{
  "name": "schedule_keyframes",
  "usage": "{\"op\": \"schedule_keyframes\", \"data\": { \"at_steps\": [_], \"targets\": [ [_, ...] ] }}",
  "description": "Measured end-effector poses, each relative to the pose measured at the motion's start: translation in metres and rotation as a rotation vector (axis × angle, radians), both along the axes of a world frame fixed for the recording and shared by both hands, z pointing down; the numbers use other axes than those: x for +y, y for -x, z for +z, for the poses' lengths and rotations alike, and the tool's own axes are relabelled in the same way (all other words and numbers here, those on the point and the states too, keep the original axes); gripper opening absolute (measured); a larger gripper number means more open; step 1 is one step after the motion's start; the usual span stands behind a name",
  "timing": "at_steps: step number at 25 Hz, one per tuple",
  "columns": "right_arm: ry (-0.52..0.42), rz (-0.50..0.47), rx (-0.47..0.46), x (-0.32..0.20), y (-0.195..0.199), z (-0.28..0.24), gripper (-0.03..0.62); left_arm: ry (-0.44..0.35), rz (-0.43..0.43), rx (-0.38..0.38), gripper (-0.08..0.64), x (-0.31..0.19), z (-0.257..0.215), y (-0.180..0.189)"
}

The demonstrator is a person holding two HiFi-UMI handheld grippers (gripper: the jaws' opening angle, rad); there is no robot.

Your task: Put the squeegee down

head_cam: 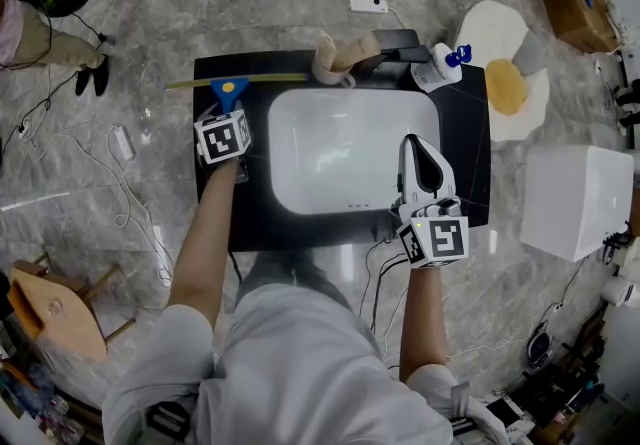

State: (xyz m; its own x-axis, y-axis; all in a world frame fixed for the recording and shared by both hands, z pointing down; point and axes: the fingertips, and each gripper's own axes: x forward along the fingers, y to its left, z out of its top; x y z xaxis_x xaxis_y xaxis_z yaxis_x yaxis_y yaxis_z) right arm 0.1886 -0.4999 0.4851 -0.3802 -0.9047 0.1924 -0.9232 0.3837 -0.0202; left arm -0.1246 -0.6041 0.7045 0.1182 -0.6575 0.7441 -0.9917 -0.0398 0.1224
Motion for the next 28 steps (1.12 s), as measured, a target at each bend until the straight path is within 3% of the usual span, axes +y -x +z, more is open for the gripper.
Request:
{"op": "schedule_keyframes", "data": {
  "at_steps": [17,28],
  "targets": [
    [-0.067,0.005,-0.08,0.021,0.003,-0.023,0.002,-0.084,0.059,0.012,0.195,0.028,-0.037,-0.002],
    [-0.089,-0.008,-0.084,0.05,0.006,-0.041,0.003,-0.241,0.072,0.021,0.187,0.062,-0.109,0.002]
  ]
}}
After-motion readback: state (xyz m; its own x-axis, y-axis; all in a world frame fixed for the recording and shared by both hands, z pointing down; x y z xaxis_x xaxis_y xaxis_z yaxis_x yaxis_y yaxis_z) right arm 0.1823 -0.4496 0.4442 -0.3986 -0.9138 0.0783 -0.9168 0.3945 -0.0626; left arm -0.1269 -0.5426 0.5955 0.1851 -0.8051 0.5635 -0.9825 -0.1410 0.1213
